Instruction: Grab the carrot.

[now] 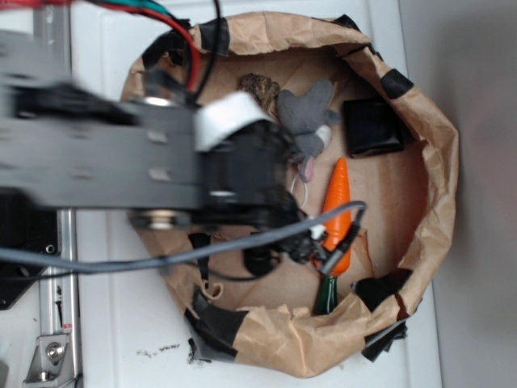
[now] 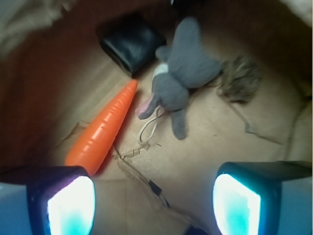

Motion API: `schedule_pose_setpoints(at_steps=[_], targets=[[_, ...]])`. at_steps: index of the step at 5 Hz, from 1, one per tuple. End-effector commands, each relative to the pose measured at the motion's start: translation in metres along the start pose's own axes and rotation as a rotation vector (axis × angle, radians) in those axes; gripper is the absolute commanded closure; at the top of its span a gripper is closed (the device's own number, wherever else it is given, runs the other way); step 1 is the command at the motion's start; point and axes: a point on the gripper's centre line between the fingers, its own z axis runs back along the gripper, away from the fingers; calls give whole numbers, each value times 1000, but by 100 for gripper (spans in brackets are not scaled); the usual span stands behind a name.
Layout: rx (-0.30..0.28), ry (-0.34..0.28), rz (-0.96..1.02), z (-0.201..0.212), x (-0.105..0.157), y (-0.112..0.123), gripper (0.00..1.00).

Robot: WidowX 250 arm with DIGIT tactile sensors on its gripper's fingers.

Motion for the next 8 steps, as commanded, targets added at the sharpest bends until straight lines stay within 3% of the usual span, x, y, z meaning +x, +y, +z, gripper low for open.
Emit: schedule_pose_setpoints(at_steps=[1, 3, 4, 5, 6, 7, 8], targets=[[-9, 4, -2, -22, 15, -33, 0], [39, 66, -6, -66, -8, -55, 0], [74, 102, -41, -75, -33, -50, 100], [93, 134, -134, -57, -44, -40, 100], [28, 137, -293, -8, -23, -29, 100], [-29, 86, -403, 39, 14, -16, 100], [-67, 96, -467, 86, 40, -13, 100]])
